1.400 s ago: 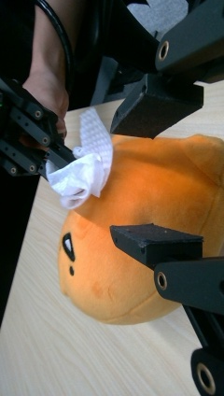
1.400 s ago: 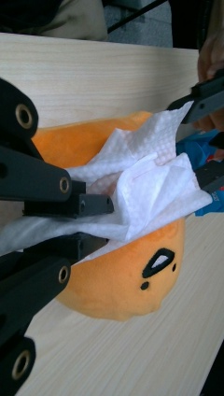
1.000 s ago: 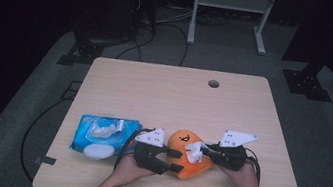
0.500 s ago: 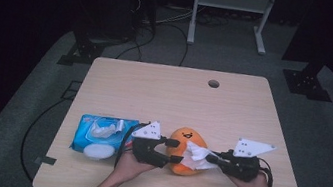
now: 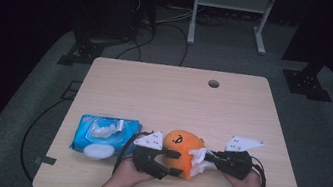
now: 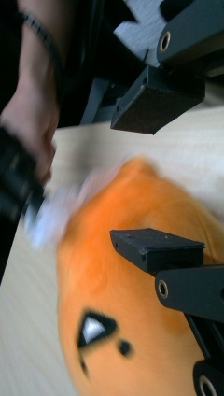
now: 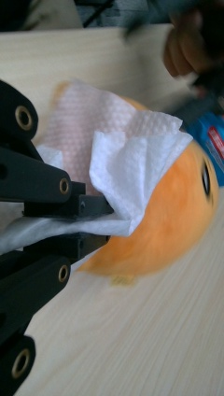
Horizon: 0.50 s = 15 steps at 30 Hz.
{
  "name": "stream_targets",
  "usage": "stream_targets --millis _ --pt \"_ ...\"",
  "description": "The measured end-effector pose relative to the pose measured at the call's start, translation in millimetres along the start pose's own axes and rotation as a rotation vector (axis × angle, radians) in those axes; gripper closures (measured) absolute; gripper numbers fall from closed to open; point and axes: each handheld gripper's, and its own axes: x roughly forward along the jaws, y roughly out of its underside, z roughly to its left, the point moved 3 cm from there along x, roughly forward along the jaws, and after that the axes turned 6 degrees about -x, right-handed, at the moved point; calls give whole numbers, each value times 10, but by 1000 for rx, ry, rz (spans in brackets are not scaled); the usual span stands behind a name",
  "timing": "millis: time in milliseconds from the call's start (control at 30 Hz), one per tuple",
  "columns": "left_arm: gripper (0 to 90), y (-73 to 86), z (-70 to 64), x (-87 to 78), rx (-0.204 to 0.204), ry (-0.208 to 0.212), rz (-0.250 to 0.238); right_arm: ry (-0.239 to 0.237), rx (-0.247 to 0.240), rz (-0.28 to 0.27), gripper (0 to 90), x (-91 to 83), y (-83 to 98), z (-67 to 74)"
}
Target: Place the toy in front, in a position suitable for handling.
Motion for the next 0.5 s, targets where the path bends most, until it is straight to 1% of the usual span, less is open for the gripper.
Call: stream_targets --millis 33,67,133,167,267,300,333,433,500 --pt "387 2 -31 4 17 6 2 -3 8 -4 838 22 -10 -45" --pt "376 -6 -51 -4 31 3 -1 -2 4 -10 838 47 -19 -81" --pt "359 -32 -53 -33 43 -9 -16 -5 2 -19 838 86 -33 -123" --pt "351 -53 -30 -66 43 -28 -36 -8 1 -21 838 94 -38 -133" --pt "306 -100 81 -153 39 -78 -73 -13 -18 -22 837 102 -43 -157" --pt "289 -121 129 -184 43 -109 -84 -15 -19 -23 836 102 -40 -159" --pt "266 -133 158 -201 50 -124 -82 -18 -23 -27 836 103 -32 -165" --pt "219 -158 262 -215 46 -177 -79 -18 -30 -33 835 111 -13 -193" --pt "218 -141 308 -201 28 -182 -72 -22 -25 -37 835 115 -5 -215"
